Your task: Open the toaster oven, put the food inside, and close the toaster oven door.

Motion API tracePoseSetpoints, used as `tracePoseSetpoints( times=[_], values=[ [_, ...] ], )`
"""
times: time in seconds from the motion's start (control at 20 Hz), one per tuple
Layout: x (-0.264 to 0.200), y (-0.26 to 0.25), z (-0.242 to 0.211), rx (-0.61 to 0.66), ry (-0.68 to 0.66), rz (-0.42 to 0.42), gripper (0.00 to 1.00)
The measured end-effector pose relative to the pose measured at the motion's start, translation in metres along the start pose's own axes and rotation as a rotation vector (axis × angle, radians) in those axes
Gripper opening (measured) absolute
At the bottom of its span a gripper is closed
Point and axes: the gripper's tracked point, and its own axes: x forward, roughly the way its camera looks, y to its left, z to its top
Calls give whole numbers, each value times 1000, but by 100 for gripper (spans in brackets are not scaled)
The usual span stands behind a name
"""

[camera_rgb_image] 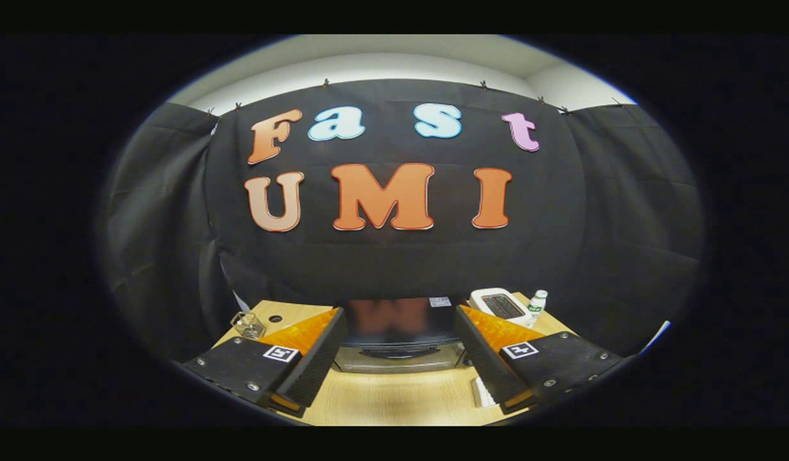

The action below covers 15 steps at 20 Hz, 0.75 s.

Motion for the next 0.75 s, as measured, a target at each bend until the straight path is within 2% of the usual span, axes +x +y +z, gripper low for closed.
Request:
tracePoseSetpoints(
  times=[0.75],
  values=[
    [-15,-9,11,16,-40,-39,99]
  ],
)
